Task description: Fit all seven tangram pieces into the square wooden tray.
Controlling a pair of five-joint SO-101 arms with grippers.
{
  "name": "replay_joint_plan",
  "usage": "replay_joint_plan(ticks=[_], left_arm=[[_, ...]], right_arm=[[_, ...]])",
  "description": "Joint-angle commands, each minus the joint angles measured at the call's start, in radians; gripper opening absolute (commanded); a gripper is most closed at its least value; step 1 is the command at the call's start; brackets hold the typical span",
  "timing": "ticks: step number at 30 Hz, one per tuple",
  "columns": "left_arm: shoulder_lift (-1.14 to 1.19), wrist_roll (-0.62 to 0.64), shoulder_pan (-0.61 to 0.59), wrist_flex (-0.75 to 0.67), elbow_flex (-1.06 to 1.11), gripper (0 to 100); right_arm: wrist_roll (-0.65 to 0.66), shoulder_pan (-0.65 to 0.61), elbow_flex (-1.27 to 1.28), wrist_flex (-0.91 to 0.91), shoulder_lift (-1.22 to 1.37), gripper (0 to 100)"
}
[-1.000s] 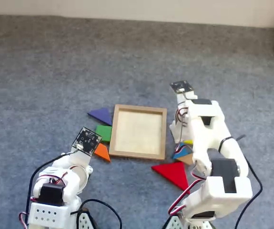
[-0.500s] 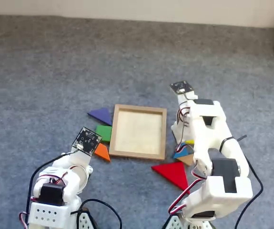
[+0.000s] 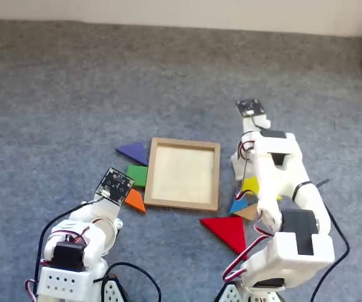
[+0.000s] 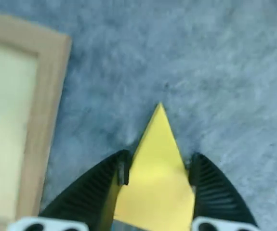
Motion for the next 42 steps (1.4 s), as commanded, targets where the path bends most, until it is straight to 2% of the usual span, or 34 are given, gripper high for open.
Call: replay_joint_plan(ticks=[1,7,15,23,28,32,34,39,42], left_arm=[[-0.027,-0.008,-0.005,0.003,0.019,0],[-0.027,-0.008,-0.005,0.003,0.019,0],[-0.027,-0.008,-0.005,0.003,0.019,0],[-0.027,-0.008,-0.005,0.003,0.019,0],[-0.027,-0.008,-0.005,0.003,0.019,0],[-0.027,-0.008,-0.005,0.003,0.019,0],[-0.027,-0.008,-0.005,0.003,0.019,0],[-0.027,-0.008,-0.005,0.003,0.019,0],[-0.027,-0.008,-0.005,0.003,0.019,0]], right_arm=[[-0.049,0.031,-0.045,-0.064,-0.001,17.8],[-0.107,0.074,-0.047,-0.124,-0.001,17.4],[-0.252,0.176,-0.047,-0.240,-0.001,17.4],[-0.264,0.194,-0.045,-0.234,-0.050,17.7],[-0.264,0.170,-0.047,-0.068,-0.188,17.8],[-0.262,0.088,-0.041,0.033,-0.265,18.5],[-0.262,0.044,-0.039,0.064,-0.282,23.8],[-0.272,-0.010,-0.022,0.105,-0.280,47.0],[-0.272,-0.035,0.030,0.096,-0.280,47.8]])
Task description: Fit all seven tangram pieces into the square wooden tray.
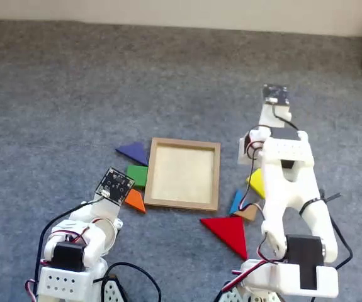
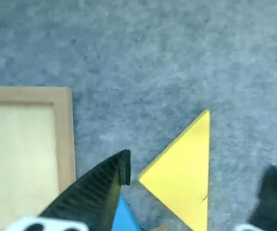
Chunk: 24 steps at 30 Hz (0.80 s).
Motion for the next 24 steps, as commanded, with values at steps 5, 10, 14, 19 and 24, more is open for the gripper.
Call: replay_joint_plan(ticks=[5,10,14,19,24], left_arm=[[-0.027,-0.008,-0.005,0.003,0.019,0],[-0.027,-0.008,-0.005,0.003,0.019,0],[-0.027,-0.008,-0.005,0.003,0.019,0],[-0.027,-0.008,-0.005,0.003,0.019,0],[-0.027,-0.008,-0.005,0.003,0.019,0]], right_arm=[[-0.008,-0.079,0.091,-0.077,-0.058,47.8],[-0.002,-0.082,0.151,-0.137,-0.058,47.8],[-0.002,-0.081,0.156,-0.139,-0.058,47.8],[-0.002,-0.076,0.157,-0.136,-0.056,47.8],[0.018,-0.054,0.157,-0.134,-0.056,44.7]])
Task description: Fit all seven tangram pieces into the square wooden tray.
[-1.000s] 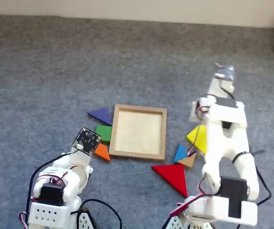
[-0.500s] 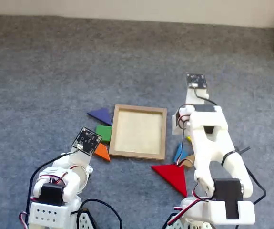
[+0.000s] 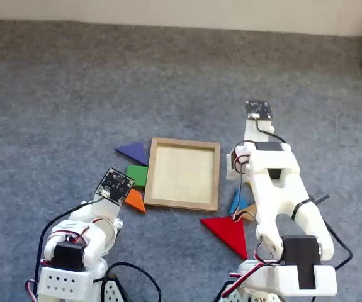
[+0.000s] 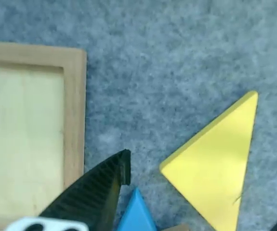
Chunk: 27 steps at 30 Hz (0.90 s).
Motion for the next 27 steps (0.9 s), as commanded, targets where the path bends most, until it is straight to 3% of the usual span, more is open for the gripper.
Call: replay_joint_plan(ticks=[1,5,13,21,27], left_arm=[[-0.027,-0.008,-0.005,0.003,0.019,0],[-0.027,-0.008,-0.005,0.003,0.019,0],[-0.027,-0.008,-0.005,0.003,0.019,0],[-0.027,-0.008,-0.004,0.003,0.019,0],[-0.027,-0.008,-0.005,0.003,0.019,0]], right_arm=[[0.040,0.022,-0.002,-0.013,-0.056,42.0],[0.095,0.027,-0.002,-0.013,-0.056,33.1],[0.097,0.027,0.004,-0.012,0.002,33.1],[0.127,0.058,-0.249,0.228,0.255,33.1],[0.132,0.067,-0.366,0.298,0.341,33.1]])
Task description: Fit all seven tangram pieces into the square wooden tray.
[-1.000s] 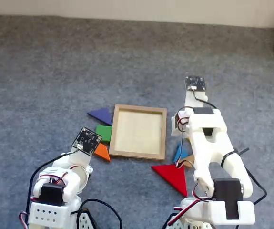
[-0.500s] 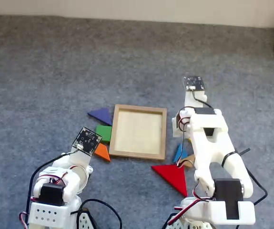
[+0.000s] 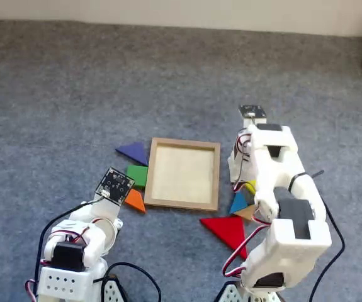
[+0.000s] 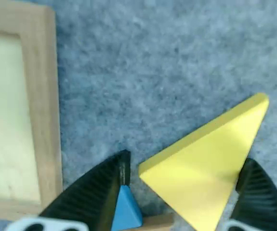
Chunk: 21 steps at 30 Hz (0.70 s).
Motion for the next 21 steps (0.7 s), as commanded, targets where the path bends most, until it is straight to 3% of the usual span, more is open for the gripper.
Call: replay_joint_plan(ticks=[1,21], left_arm=[[-0.027,-0.008,-0.005,0.003,0.019,0],[-0.027,-0.008,-0.005,0.003,0.019,0]], right_arm=[[0.012,0.022,-0.065,0.025,0.004,33.1],[0.014,0.038,-0.071,0.065,0.004,32.9]])
